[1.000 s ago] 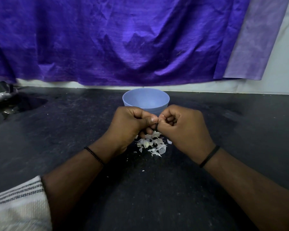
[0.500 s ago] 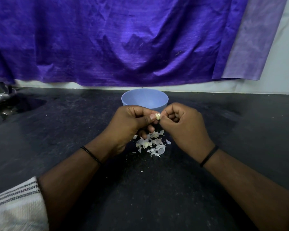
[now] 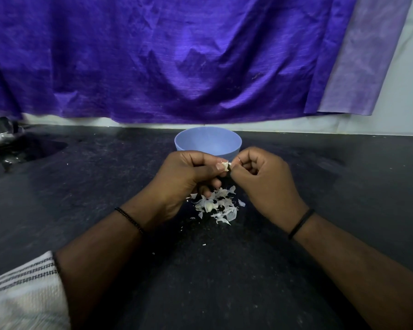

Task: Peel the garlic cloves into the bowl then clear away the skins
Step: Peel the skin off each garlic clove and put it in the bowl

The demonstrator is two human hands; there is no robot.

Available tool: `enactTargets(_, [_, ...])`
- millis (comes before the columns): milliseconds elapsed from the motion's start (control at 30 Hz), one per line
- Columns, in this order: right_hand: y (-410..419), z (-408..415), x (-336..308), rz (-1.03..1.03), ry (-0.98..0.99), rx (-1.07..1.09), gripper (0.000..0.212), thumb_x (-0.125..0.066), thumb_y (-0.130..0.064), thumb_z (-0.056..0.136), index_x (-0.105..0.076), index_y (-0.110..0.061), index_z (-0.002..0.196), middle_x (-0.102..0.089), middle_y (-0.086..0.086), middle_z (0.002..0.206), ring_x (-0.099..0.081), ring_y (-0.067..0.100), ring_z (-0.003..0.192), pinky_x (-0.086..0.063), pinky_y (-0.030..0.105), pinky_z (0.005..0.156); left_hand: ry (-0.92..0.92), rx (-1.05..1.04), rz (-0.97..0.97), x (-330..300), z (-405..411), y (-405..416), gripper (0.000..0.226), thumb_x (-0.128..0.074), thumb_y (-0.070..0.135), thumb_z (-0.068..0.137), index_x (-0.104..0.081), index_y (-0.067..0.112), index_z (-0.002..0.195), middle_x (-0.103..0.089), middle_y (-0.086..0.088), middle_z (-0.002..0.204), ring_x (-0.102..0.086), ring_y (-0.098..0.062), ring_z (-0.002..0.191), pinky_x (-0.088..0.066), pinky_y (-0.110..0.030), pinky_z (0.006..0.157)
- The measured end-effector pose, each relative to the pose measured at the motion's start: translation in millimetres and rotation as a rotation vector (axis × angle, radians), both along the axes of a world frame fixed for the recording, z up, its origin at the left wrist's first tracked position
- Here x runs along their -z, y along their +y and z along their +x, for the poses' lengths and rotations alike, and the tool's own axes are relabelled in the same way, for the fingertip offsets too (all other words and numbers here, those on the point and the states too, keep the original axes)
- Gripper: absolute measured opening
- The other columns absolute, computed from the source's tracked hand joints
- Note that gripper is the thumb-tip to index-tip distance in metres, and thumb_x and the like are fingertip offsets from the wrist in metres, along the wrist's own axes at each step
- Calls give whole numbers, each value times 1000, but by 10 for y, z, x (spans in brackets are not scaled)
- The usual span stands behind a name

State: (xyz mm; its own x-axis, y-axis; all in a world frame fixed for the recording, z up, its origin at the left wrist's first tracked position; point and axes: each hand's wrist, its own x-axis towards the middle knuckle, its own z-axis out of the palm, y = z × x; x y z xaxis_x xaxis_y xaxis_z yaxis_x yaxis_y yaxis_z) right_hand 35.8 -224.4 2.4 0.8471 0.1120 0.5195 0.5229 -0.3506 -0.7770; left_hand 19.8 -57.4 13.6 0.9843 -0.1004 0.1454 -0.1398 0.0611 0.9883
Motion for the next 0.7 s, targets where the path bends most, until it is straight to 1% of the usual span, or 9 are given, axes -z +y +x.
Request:
enactTargets(100, [-10, 14, 0, 32, 32, 5, 8, -67, -8, 84, -68, -10, 76, -62, -10, 57, -52, -1, 50, -40, 13, 51, 1, 7, -13, -5, 1, 5, 17, -63, 0, 89, -70, -9, 103, -71, -12, 82, -60, -12, 60, -46, -20, 46])
enactTargets(200, [-19, 22, 6, 19, 45, -12, 9, -67, -10, 87, -71, -14, 79, -70, -3, 68, -60, 4, 59, -46, 15, 56, 2, -7, -18, -7, 2, 19, 15, -64, 1, 89, -72, -6, 100, -73, -13, 85, -61, -12, 61, -47, -21, 46])
enactTargets(267, [-16, 14, 12, -5, 40, -39, 9, -68, -9, 87, -73, -15, 82, -72, -5, 72, -62, 1, 64, -47, 13, 60, 3, -34, -23, -4, 9, 25, 13, -65, 1, 88, -73, -4, 98, -73, -15, 85, -61, -13, 61, -47, -21, 46])
enactTargets(367, [-8, -7, 10, -45, -14, -49, 6, -73, -10, 86, -75, -16, 84, -70, -12, 72, -62, -4, 65, -46, 8, 63, 5, -79, -27, -1, 16, 32, 13, -66, 1, 87, -73, -4, 96, -73, -18, 86, -61, -15, 60, -47, -22, 46])
enactTargets(533, [-13, -27, 11, -119, -126, 3, 6, -74, -13, 86, -76, -18, 84, -70, -13, 72, -64, -2, 68, -48, 9, 64, -5, -88, -3, 1, 8, 22, 11, -66, 1, 87, -73, -4, 94, -72, -21, 86, -60, -15, 59, -47, -22, 46])
enactTargets(600, [-14, -33, 17, -149, -147, 20, 5, -74, -15, 86, -76, -19, 84, -70, -13, 72, -64, -1, 69, -49, 12, 64, -9, -87, 9, 8, 6, 22, 11, -66, 1, 87, -73, -5, 94, -71, -20, 83, -60, -15, 59, -47, -22, 46])
enactTargets(700, [-18, -35, 16, -182, -178, 41, 4, -74, -16, 84, -75, -19, 85, -68, -13, 71, -63, 2, 67, -54, 22, 63, -12, -90, 27, 14, 6, 24, 11, -66, 0, 87, -73, -5, 94, -72, -21, 84, -60, -15, 59, -47, -22, 46])
